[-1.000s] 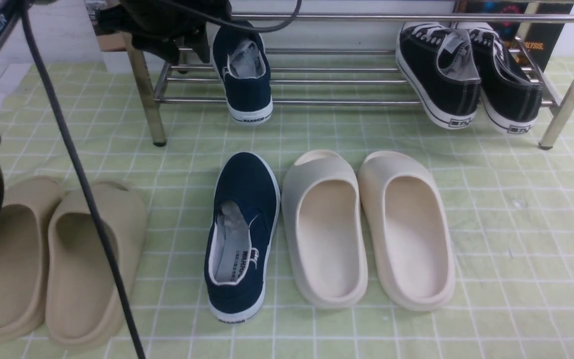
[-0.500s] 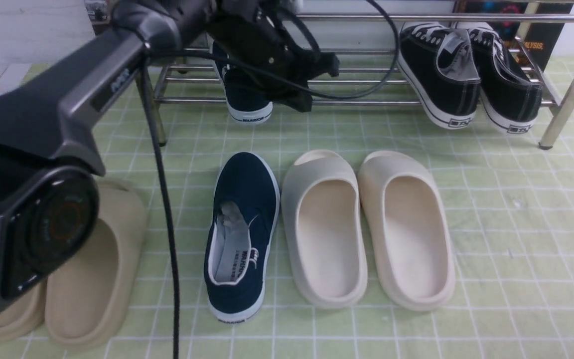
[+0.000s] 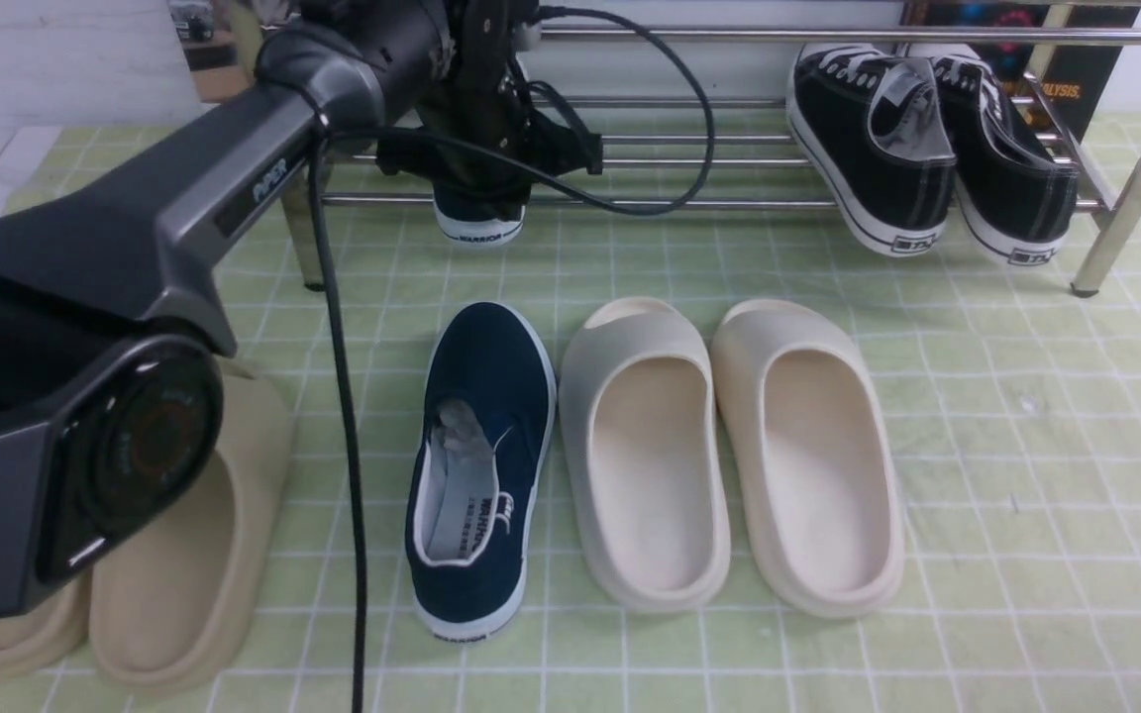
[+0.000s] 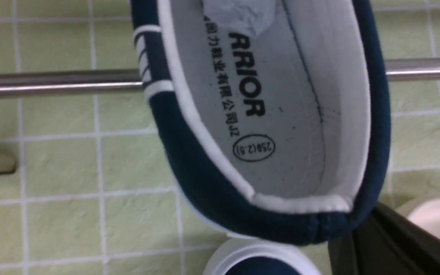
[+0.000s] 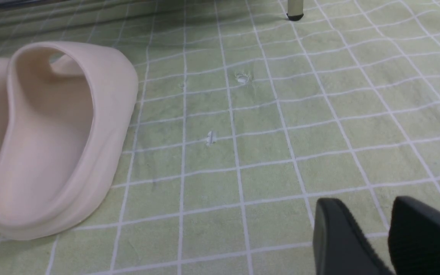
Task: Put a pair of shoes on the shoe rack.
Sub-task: Use the left arm to put a shoe into the shoe rack, then use the left arm to grab the shoe closest to it
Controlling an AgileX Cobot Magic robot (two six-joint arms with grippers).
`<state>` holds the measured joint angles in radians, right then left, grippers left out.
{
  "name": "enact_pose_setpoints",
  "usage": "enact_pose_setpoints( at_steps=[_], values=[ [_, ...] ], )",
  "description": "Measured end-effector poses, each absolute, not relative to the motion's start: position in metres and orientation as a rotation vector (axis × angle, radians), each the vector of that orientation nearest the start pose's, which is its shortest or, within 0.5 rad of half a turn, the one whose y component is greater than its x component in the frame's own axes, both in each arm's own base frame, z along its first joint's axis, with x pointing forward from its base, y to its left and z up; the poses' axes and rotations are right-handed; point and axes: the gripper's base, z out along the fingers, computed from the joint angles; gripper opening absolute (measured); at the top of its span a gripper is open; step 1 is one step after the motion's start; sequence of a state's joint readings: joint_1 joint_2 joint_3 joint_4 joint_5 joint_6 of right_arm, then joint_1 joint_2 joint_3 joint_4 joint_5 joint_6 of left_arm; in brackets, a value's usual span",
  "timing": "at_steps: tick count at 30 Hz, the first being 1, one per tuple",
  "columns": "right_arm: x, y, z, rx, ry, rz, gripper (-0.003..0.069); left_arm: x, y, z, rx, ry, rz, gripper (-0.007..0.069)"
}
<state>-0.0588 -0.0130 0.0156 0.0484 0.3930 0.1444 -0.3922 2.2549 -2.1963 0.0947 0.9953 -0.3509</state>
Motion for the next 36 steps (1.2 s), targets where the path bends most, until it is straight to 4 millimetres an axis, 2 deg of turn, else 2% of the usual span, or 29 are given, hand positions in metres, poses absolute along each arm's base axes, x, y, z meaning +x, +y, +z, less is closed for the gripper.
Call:
enact_pose_setpoints(
  at_steps=[2, 8, 14, 17, 18, 20, 21, 22, 23, 25, 27, 28, 30, 32, 36],
  values=[
    [0.052, -0.001, 0.173, 0.22, 1.867, 0.107, 0.0239, 0.472, -0.185, 0.275, 0.093, 2.553, -0.16, -0.0013],
    [0.052, -0.001, 0.173, 0.22, 1.867, 0.107, 0.0239, 0.46, -0.154, 0.309, 0.088, 2.587, -0.13, -0.0013],
    [0.052, -0.001, 0.173, 0.22, 1.867, 0.107, 0.0239, 0.44, -0.16, 0.325, 0.304, 2.651, -0.263, -0.0013],
    [0.052, -0.001, 0.173, 0.22, 1.867, 0.107, 0.0239, 0.425, -0.161, 0.346, 0.377, 2.61, -0.339, -0.0013],
    [0.052, -0.001, 0.173, 0.22, 1.867, 0.107, 0.0239, 0.408, -0.157, 0.364, 0.395, 2.585, -0.35, -0.0013],
    [0.052, -0.001, 0.173, 0.22, 1.867, 0.107, 0.0239, 0.383, -0.147, 0.381, 0.38, 2.576, -0.345, -0.0013],
    [0.052, -0.001, 0.173, 0.22, 1.867, 0.107, 0.0239, 0.383, -0.147, 0.378, 0.377, 2.589, -0.342, -0.0013],
    [0.052, -0.001, 0.173, 0.22, 1.867, 0.107, 0.0239, 0.365, -0.14, 0.381, 0.354, 2.611, -0.337, -0.0013],
    [0.052, -0.001, 0.173, 0.22, 1.867, 0.107, 0.0239, 0.348, -0.134, 0.376, 0.329, 2.64, -0.336, -0.0013],
    [0.052, -0.001, 0.173, 0.22, 1.867, 0.107, 0.0239, 0.335, -0.129, 0.366, 0.277, 2.648, -0.345, -0.0013],
    [0.052, -0.001, 0.173, 0.22, 1.867, 0.107, 0.0239, 0.327, -0.126, 0.33, 0.169, 2.691, -0.362, -0.0013],
    [0.052, -0.001, 0.173, 0.22, 1.867, 0.107, 0.0239, 0.325, -0.126, 0.323, 0.156, 2.708, -0.36, -0.0013],
    [0.052, -0.001, 0.173, 0.22, 1.867, 0.107, 0.0239, 0.321, -0.125, 0.282, 0.025, 2.75, -0.379, -0.0013],
    [0.052, -0.001, 0.173, 0.22, 1.867, 0.107, 0.0239, 0.319, -0.124, 0.261, -0.016, 2.778, -0.377, -0.0001],
    [0.052, -0.001, 0.173, 0.22, 1.867, 0.107, 0.0239, 0.317, -0.125, 0.24, -0.057, 2.812, -0.392, 0.0147]
  ],
)
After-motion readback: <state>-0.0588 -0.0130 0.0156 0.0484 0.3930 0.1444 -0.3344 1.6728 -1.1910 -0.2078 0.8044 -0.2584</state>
